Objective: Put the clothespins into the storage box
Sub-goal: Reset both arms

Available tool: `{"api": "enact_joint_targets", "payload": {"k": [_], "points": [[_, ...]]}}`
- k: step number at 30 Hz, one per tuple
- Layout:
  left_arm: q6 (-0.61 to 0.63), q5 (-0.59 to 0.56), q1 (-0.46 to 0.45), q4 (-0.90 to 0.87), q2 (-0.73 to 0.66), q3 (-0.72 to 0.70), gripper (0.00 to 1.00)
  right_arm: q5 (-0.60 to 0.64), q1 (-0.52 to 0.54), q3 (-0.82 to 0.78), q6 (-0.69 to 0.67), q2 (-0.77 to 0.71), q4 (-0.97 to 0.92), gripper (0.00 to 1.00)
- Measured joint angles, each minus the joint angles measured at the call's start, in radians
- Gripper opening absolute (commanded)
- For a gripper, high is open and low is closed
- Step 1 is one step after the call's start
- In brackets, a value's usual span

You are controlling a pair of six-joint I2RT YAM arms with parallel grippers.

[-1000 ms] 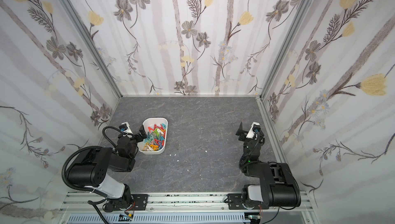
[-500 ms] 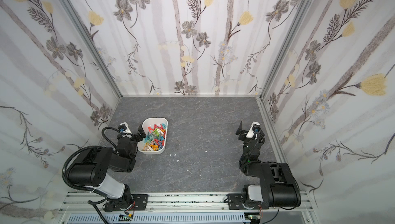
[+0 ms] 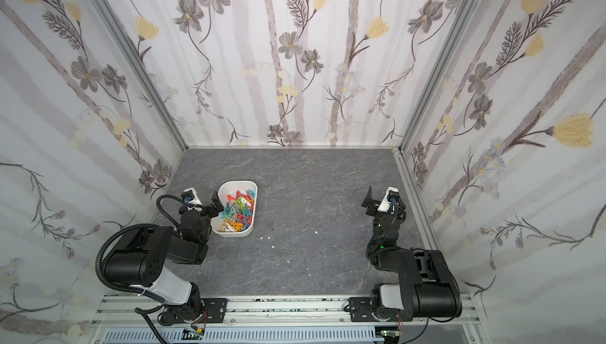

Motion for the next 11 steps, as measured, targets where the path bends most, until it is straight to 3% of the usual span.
{"api": "enact_joint_targets", "payload": {"k": [11], "points": [[0.012,-0.010,-0.021,0.000,0.004,0.006,1.00,0.000,0.001,0.000,0.000,0.000,0.000,1.00]]}}
